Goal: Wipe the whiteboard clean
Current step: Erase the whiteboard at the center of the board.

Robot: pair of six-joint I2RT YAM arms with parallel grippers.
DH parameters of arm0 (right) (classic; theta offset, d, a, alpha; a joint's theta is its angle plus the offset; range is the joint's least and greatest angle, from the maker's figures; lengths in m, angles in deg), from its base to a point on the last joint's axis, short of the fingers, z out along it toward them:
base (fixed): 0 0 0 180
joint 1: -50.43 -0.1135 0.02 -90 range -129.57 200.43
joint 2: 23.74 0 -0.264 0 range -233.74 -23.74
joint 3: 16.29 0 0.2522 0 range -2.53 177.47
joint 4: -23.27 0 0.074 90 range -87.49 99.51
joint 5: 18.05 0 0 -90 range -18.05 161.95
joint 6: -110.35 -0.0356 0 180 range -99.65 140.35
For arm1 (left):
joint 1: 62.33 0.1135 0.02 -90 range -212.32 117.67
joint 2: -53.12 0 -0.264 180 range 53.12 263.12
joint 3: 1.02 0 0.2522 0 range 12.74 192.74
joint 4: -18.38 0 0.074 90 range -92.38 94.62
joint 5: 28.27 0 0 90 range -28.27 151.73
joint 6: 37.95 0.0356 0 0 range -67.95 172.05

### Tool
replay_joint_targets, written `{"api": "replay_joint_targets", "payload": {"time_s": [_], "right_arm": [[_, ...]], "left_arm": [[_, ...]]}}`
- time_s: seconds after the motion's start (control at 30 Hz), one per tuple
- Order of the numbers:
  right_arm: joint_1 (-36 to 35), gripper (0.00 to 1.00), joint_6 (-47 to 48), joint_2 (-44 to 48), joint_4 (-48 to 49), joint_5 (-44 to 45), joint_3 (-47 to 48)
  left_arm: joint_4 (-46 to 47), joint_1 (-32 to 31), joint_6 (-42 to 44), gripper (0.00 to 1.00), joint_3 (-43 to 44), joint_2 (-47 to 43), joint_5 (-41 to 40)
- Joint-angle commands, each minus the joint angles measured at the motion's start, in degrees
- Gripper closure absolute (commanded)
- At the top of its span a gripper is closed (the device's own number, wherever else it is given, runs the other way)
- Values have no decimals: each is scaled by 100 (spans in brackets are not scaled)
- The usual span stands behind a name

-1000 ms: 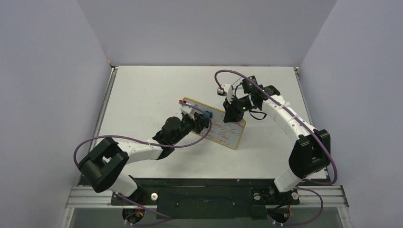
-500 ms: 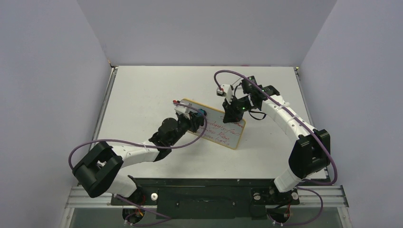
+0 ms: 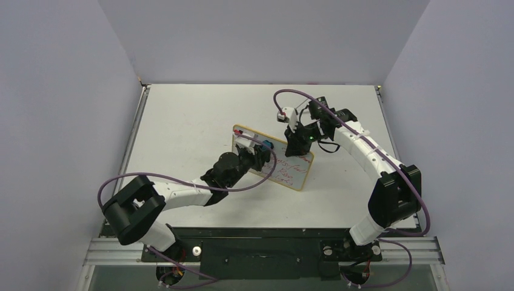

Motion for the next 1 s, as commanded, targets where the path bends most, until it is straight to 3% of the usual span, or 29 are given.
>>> {"api": "replay_joint_targets", "payload": {"time_s": [0.0, 0.23, 0.47, 0.63, 0.8, 0.97], "right_arm": [[-108, 100, 382, -249, -445, 281, -153], [-108, 100, 383, -211, -447, 274, -157], [-117, 100, 402, -216, -467, 261, -143], [-118, 100, 408, -218, -468, 261, -144], [-120, 100, 413, -249, -478, 272, -147], [-119, 100, 419, -265, -476, 291, -149]], "left_arm": [[290, -438, 27, 100, 566, 532, 123], [418, -604, -22, 100, 602, 858, -257], [535, 371, -56, 100, -74, 394, -795], [541, 1140, -55, 100, -354, 55, -684], [469, 1481, -59, 100, -541, -407, -343], [-83, 1567, 63, 100, -734, -1455, -121]]}}
